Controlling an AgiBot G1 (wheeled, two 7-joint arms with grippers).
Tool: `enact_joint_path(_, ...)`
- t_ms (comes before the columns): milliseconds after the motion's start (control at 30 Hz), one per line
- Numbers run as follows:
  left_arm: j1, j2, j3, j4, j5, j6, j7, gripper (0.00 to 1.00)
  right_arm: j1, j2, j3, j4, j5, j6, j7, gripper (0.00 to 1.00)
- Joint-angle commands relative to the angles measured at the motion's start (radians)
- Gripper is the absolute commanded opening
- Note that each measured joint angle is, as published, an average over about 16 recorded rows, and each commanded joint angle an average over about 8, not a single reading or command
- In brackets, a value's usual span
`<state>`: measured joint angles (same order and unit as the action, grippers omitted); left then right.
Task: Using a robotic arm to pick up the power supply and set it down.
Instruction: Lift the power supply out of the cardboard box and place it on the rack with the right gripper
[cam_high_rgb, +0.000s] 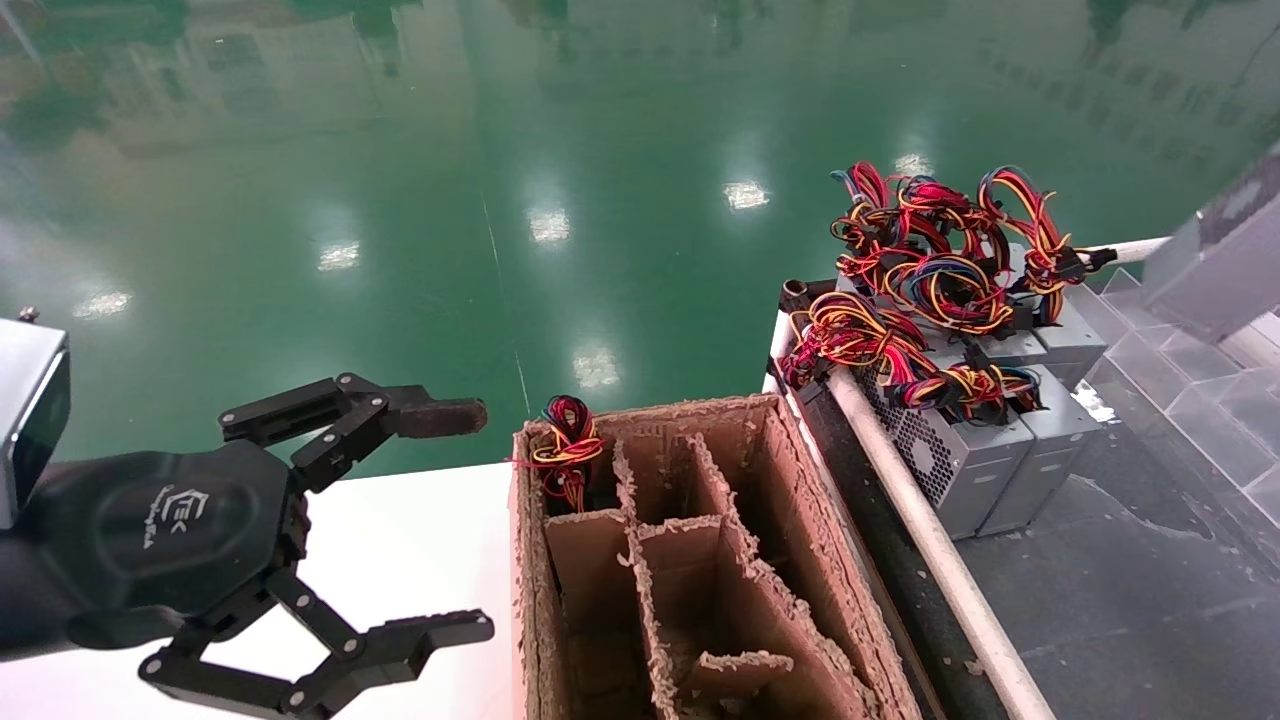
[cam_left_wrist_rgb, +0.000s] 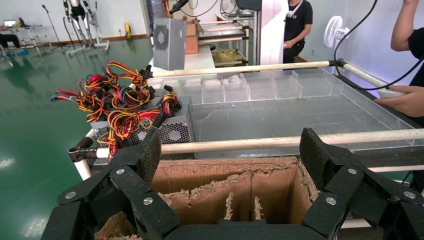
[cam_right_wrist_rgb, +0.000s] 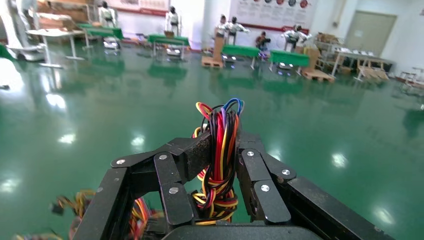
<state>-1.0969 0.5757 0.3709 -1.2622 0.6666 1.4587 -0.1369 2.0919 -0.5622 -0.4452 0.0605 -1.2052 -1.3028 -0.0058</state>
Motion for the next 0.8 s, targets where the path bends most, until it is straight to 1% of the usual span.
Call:
enact_joint_path(33, 0.000, 0.000, 0.000, 0.000, 0.000, 0.000, 0.000, 1.00, -0.008, 0.016, -0.001, -0.014, -0.002, -0.003, -0.022, 0.00)
enact_joint_path(300, 0.000, 0.000, 0.000, 0.000, 0.000, 0.000, 0.000, 1.00, -0.040, 0.044, -0.022, -0.050, -0.032, -0.034, -0.037, 0.00)
enact_joint_path(600, 0.000, 0.000, 0.000, 0.000, 0.000, 0.000, 0.000, 1.00, -0.091, 0.024, -0.056, -0.089, -0.081, 0.028, -0.015, 0.00)
enact_joint_path(667, 0.000, 0.000, 0.000, 0.000, 0.000, 0.000, 0.000, 1.00, -0.099, 0.014, -0.063, -0.091, -0.092, 0.023, -0.005, 0.00)
enact_joint_path(800, 0.000, 0.000, 0.000, 0.000, 0.000, 0.000, 0.000, 1.00, -0.111, -0.001, -0.076, -0.086, -0.111, -0.015, 0.014, 0.00)
